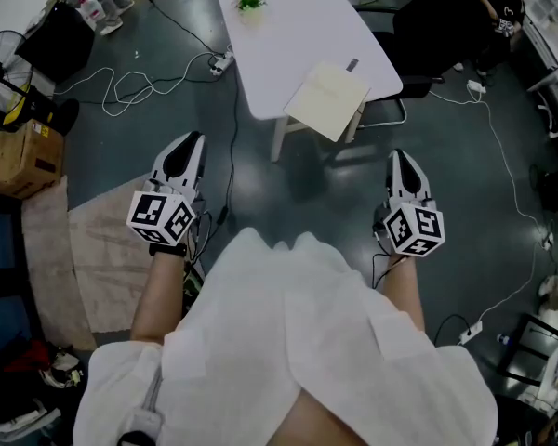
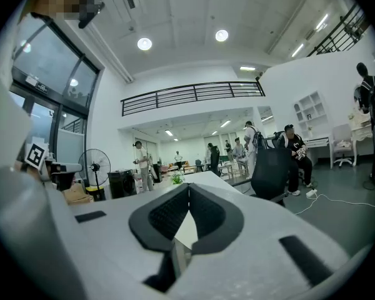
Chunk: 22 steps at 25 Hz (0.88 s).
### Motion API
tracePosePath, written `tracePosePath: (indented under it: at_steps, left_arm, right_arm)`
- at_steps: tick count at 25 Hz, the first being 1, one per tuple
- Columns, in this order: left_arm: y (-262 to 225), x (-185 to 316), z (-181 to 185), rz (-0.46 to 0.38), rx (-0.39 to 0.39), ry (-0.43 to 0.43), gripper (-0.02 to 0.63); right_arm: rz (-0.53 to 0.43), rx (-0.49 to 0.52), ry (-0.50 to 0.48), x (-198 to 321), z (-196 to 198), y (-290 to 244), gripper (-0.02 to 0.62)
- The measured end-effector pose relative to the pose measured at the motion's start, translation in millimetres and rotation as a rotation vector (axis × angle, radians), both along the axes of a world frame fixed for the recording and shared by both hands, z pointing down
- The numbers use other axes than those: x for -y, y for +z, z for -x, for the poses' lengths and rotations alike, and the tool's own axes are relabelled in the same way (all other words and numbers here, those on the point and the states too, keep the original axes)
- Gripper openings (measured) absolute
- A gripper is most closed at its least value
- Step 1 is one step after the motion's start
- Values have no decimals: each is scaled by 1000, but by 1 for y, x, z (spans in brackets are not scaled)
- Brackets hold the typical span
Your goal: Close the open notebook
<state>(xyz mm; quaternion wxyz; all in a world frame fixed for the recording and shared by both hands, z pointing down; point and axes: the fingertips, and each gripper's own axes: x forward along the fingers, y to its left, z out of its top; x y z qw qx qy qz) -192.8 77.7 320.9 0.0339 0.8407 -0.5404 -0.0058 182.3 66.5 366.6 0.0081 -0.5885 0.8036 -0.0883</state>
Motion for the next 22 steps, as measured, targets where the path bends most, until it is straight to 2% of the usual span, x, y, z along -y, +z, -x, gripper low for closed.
tracePosePath:
  at_steps: [8, 13, 22]
  left_arm:
    - [7, -4, 10, 19, -9, -8, 34]
    - [18, 0, 2, 39, -13, 8, 32]
    - [29, 41, -12, 70, -24, 7, 34]
  right_arm:
    - [30, -14, -44, -1, 15, 9, 31]
    - [63, -9, -59, 3, 16, 20, 46]
    - [82, 1, -98, 44, 14, 31, 69]
